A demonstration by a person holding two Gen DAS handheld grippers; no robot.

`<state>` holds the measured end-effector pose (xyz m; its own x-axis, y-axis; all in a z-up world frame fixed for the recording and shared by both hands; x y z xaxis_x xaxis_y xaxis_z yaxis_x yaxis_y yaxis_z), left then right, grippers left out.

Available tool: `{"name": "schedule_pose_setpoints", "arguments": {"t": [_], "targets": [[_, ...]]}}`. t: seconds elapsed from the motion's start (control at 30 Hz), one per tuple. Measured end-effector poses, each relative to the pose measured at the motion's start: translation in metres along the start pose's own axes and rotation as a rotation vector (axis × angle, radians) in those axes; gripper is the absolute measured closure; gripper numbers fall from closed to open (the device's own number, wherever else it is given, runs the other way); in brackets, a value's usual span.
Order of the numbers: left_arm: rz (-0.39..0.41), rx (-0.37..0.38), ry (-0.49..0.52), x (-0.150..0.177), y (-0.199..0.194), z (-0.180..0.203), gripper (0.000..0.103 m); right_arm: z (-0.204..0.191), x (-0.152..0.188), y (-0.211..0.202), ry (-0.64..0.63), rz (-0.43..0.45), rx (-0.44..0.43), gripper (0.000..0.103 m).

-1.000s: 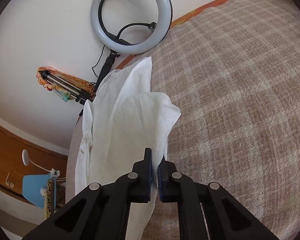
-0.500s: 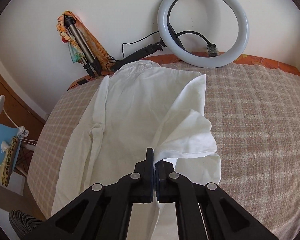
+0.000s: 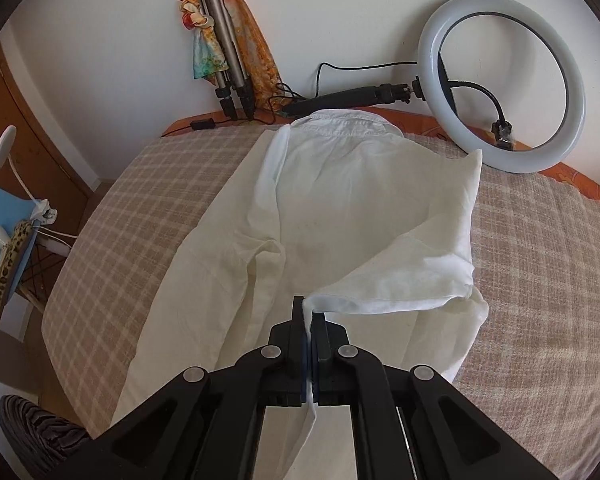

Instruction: Fold small clothes

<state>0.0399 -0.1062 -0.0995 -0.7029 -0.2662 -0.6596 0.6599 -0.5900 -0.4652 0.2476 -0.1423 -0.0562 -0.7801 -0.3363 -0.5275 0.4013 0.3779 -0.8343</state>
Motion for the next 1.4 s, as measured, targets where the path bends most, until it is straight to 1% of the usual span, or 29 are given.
{"name": "schedule_pose_setpoints", "arguments": {"t": [0.13, 0.17, 0.23, 0.27, 0.3, 0.37, 0.4, 0.47, 0.5, 0.57, 0.67, 0.77, 0.87, 0.97, 1.0, 1.07, 1.17, 1.23, 1.33, 1.4], "targets": [[-0.003, -0.017, -0.021, 0.005, -0.004, -0.009, 0.1, -0.03, 0.003, 0.031, -0.06, -0.057, -0.027, 0.103], [-0.005, -0.021, -0.03, 0.006, -0.004, -0.011, 0.1, -0.036, 0.004, 0.039, -0.068, -0.085, -0.042, 0.099], [-0.013, -0.028, -0.038, 0.008, -0.004, -0.015, 0.1, -0.042, 0.008, 0.046, -0.07, -0.119, -0.045, 0.089], [-0.015, -0.029, -0.046, 0.009, -0.004, -0.017, 0.1, -0.043, 0.009, 0.042, -0.063, -0.115, -0.077, 0.078], [-0.019, -0.027, -0.053, 0.009, -0.004, -0.018, 0.1, -0.041, 0.01, 0.033, -0.047, -0.092, -0.117, 0.075], [-0.022, -0.026, -0.058, 0.009, -0.005, -0.02, 0.1, -0.032, 0.013, 0.007, -0.015, -0.022, -0.185, 0.075], [-0.018, -0.026, -0.058, 0.009, -0.007, -0.021, 0.1, -0.023, 0.015, -0.007, 0.009, 0.02, -0.199, 0.075], [-0.012, -0.021, -0.052, 0.009, -0.009, -0.019, 0.1, 0.002, 0.023, -0.027, 0.087, 0.069, -0.169, 0.074], [-0.013, -0.017, -0.05, 0.009, -0.009, -0.018, 0.1, 0.015, 0.031, -0.035, 0.125, 0.085, -0.147, 0.071], [-0.016, -0.011, -0.049, 0.01, -0.007, -0.016, 0.1, 0.036, 0.051, -0.045, 0.183, 0.086, -0.113, 0.072], [-0.028, -0.008, -0.044, 0.012, -0.006, -0.015, 0.1, 0.05, 0.086, -0.047, 0.223, 0.046, -0.101, 0.071], [-0.037, -0.008, -0.017, 0.013, -0.007, -0.012, 0.1, 0.051, 0.121, -0.046, 0.243, -0.002, -0.135, 0.071], [-0.062, 0.001, 0.017, 0.015, -0.009, -0.006, 0.1, 0.043, 0.15, -0.042, 0.244, -0.054, -0.165, 0.071], [-0.106, 0.011, 0.067, 0.019, -0.016, -0.002, 0.1, 0.032, 0.167, -0.041, 0.211, -0.081, -0.177, 0.072], [-0.127, 0.011, 0.09, 0.021, -0.021, -0.001, 0.097, 0.03, 0.171, -0.042, 0.197, -0.082, -0.179, 0.072], [-0.156, 0.014, 0.143, 0.024, -0.035, 0.001, 0.095, 0.028, 0.179, -0.044, 0.186, -0.086, -0.182, 0.072], [-0.162, -0.004, 0.201, 0.021, -0.061, -0.003, 0.095, 0.03, 0.193, -0.045, 0.208, -0.1, -0.217, 0.072], [-0.147, -0.039, 0.233, 0.013, -0.076, -0.008, 0.095, 0.029, 0.201, -0.045, 0.204, -0.109, -0.219, 0.072], [-0.146, -0.078, 0.24, -0.005, -0.08, -0.019, 0.095, 0.024, 0.204, -0.044, 0.174, -0.111, -0.198, 0.077], [-0.141, -0.107, 0.261, -0.015, -0.077, -0.023, 0.095, 0.02, 0.206, -0.044, 0.172, -0.115, -0.21, 0.095]]}}
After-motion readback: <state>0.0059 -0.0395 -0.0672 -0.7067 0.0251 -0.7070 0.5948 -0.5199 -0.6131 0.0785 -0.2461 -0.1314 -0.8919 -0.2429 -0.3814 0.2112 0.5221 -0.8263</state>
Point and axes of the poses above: each gripper's, at about its wrist camera, not at the fingertips, and y roughly the way its jaws point, z to its right, x to its underside, the point moved 2 cm from there along y, roughly the way its jaws point, and after that the axes turned 2 degrees about -y, right-handed, at the moved point
